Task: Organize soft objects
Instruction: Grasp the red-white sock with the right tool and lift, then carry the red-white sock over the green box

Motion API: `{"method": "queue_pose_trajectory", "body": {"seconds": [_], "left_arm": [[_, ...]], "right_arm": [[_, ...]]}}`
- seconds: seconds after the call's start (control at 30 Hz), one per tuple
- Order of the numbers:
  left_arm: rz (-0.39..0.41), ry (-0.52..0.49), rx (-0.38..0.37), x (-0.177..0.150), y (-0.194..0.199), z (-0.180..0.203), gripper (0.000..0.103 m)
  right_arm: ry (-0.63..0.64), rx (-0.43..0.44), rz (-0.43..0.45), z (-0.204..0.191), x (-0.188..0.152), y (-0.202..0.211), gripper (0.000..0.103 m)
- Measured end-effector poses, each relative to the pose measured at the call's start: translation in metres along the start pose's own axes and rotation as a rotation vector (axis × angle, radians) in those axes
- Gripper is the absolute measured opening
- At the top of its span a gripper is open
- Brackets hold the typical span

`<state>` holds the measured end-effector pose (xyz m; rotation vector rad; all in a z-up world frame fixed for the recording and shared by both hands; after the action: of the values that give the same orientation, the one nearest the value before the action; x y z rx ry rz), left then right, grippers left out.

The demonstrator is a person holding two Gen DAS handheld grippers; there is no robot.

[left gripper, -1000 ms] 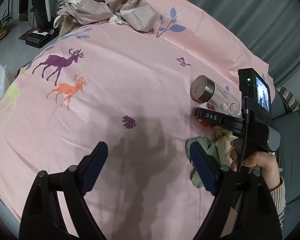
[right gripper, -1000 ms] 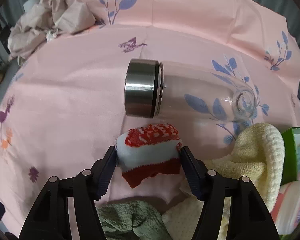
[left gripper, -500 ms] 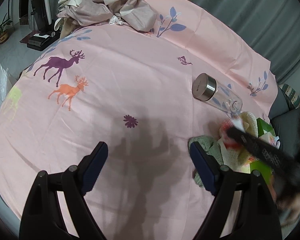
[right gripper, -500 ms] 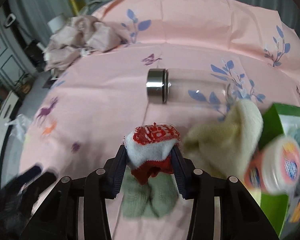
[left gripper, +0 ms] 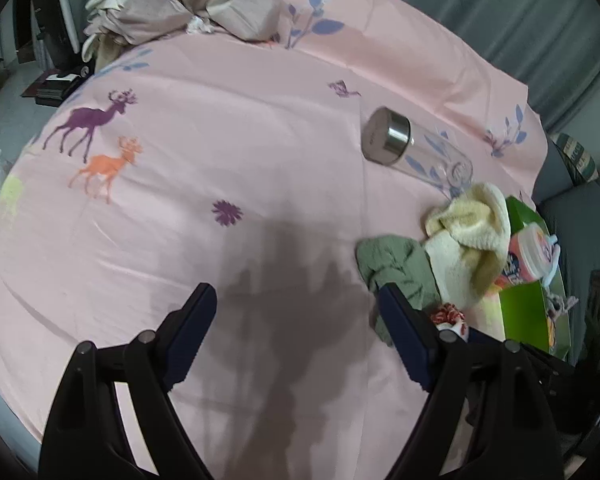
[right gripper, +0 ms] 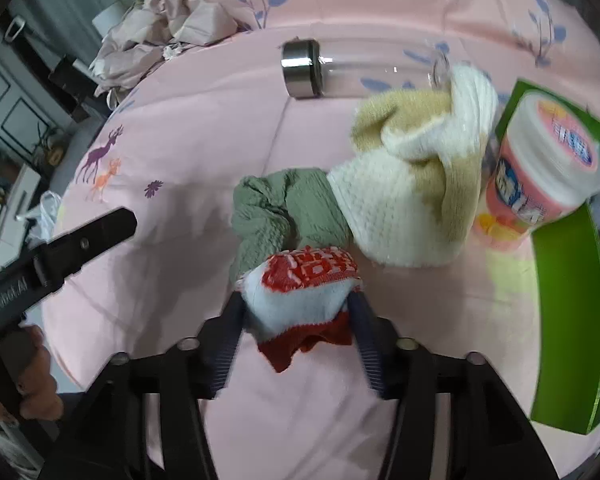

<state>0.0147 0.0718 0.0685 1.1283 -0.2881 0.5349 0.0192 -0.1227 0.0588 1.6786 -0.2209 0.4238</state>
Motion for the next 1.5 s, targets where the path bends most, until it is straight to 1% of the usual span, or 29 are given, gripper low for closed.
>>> {"method": "queue_pose_trajectory", "body": {"seconds": [0.07,0.1,0.23,0.33,0.4,0.5,0.57,0.6,0.7,0.73,0.8,0.83,0.9,0.93,0.97,1.13,1.27,1.33,1.5], "left_arm": [[-0.014,0.001,-0.010,-0.002,-0.002,0.001,0.082],[-0.018,0.002,-0.013,-0.003,-0.002,0.002,0.082],[-0.036,-0.012,-0.017,-0.006,-0.004,0.007,0.080],[-0.053,-0.036,-0.037,-0.012,-0.004,0.015,0.079],[-0.075,-0.056,-0.056,-0.017,-0.007,0.023,0.076],[-0.136,-0.101,-0.110,-0.031,-0.015,0.040,0.072],[-0.178,-0.119,-0.127,-0.041,-0.022,0.050,0.066],[-0.196,-0.126,-0.132,-0.045,-0.026,0.053,0.065],[-0.249,-0.146,-0.149,-0.057,-0.036,0.063,0.057],[-0.256,-0.147,-0.148,-0.059,-0.039,0.064,0.055],[-0.270,-0.149,-0.146,-0.062,-0.043,0.066,0.051],[-0.276,-0.142,-0.146,-0.063,-0.046,0.065,0.047],[-0.279,-0.127,-0.146,-0.063,-0.049,0.063,0.042],[-0.280,-0.115,-0.150,-0.063,-0.052,0.062,0.035],[-0.284,-0.108,-0.151,-0.063,-0.054,0.061,0.031],[-0.289,-0.092,-0.174,-0.061,-0.058,0.061,0.020],[-0.263,-0.128,-0.172,-0.062,-0.053,0.068,0.017],[-0.237,-0.144,-0.175,-0.061,-0.047,0.072,0.017],[-0.153,-0.181,-0.194,-0.053,-0.025,0.081,0.016]], "right_arm": [[-0.028,0.034,0.000,0.009,0.001,0.003,0.078],[-0.033,0.039,0.010,0.013,0.001,0.006,0.080],[-0.061,0.049,0.062,0.027,0.001,0.022,0.080],[-0.089,0.086,0.076,0.036,0.002,0.027,0.080],[-0.104,0.108,0.083,0.039,0.002,0.027,0.080],[-0.111,0.140,0.073,0.041,0.002,0.024,0.080],[-0.113,0.161,0.057,0.039,0.002,0.018,0.080],[-0.111,0.166,0.047,0.038,0.002,0.015,0.080],[-0.113,0.179,0.022,0.038,0.001,0.006,0.074],[-0.118,0.186,0.003,0.037,0.001,0.001,0.070],[-0.120,0.193,-0.023,0.036,-0.001,-0.006,0.067],[-0.120,0.194,-0.034,0.035,-0.002,-0.010,0.064],[-0.118,0.196,-0.054,0.032,-0.003,-0.017,0.062],[-0.117,0.203,-0.061,0.030,-0.003,-0.019,0.060],[-0.115,0.214,-0.067,0.029,-0.003,-0.021,0.057],[-0.113,0.249,-0.085,0.026,-0.004,-0.027,0.047],[-0.106,0.248,-0.065,0.023,-0.006,-0.023,0.043],[-0.098,0.249,-0.045,0.022,-0.005,-0.017,0.043],[-0.076,0.240,0.062,0.017,-0.004,0.015,0.043]]}}
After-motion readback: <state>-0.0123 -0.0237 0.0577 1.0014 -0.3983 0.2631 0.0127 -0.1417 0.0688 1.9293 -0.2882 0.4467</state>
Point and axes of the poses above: each gripper's, at about its wrist camera, not at the fingertips, and y roughly against the way its jaws point, z to its right, x to its top, the point moved 1 cm from there along -y, roughly the way its jaws point, and after that the axes turned 7 degrees about -x, right-handed, at the moved point
